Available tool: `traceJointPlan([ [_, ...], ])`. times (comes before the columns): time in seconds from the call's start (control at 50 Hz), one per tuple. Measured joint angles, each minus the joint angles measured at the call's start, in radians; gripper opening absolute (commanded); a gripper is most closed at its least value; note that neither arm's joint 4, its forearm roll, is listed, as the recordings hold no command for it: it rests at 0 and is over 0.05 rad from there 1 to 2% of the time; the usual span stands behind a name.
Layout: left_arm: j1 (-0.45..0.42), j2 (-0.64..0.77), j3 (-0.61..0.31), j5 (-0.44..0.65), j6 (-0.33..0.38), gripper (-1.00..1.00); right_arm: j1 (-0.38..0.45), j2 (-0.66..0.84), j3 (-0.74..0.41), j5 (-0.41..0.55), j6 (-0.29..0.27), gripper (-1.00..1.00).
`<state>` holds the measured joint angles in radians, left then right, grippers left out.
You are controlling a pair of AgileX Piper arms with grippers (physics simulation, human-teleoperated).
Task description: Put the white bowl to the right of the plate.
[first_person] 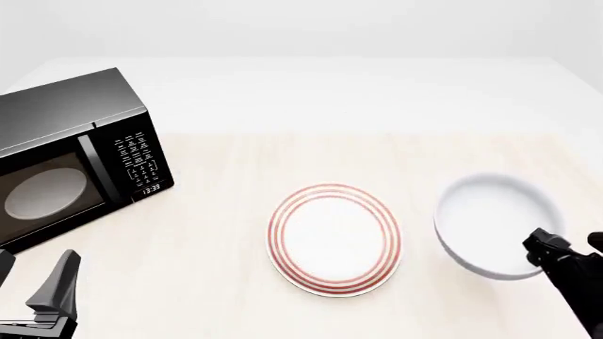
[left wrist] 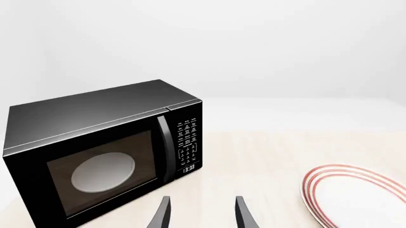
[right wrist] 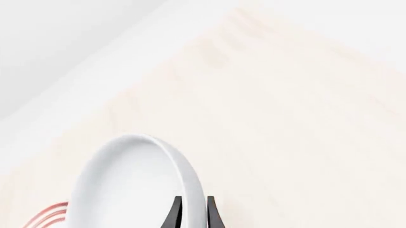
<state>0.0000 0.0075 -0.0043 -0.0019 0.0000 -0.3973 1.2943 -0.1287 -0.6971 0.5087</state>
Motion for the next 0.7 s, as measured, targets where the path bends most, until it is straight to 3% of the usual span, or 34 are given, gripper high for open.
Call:
traceJointPlan([
  [0.7, 0.0, 0.0, 0.0, 0.0, 0.0, 1.0, -0.005, 0.353, -0.002, -0.284, 0.009, -1.0],
])
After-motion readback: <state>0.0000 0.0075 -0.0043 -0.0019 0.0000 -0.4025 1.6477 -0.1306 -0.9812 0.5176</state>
